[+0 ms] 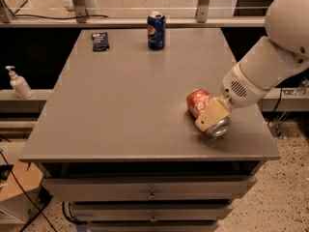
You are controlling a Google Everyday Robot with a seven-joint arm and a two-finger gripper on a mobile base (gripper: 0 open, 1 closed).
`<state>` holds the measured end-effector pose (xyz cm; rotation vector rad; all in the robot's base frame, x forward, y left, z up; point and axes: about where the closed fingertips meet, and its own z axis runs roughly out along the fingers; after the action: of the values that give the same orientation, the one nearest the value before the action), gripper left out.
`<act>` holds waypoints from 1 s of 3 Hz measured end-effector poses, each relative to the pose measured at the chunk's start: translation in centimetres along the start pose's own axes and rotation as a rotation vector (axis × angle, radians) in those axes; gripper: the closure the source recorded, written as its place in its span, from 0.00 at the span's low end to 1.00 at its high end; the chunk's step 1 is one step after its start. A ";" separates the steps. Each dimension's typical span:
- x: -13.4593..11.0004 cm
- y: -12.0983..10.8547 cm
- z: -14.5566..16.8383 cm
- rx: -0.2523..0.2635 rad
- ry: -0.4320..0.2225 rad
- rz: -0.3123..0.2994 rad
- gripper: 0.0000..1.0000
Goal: Pick coke can
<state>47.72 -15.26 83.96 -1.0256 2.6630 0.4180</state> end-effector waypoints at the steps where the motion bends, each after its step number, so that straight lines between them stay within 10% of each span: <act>1: -0.7 -0.2 -1.6 0.027 -0.026 -0.026 0.87; 3: -3.5 -1.5 -8.3 0.100 -0.153 -0.187 1.00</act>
Offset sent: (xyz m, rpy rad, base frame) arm 0.0293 -0.0140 0.0711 0.0323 -0.1787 0.1055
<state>50.13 -17.09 92.59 -1.1501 2.4024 0.3073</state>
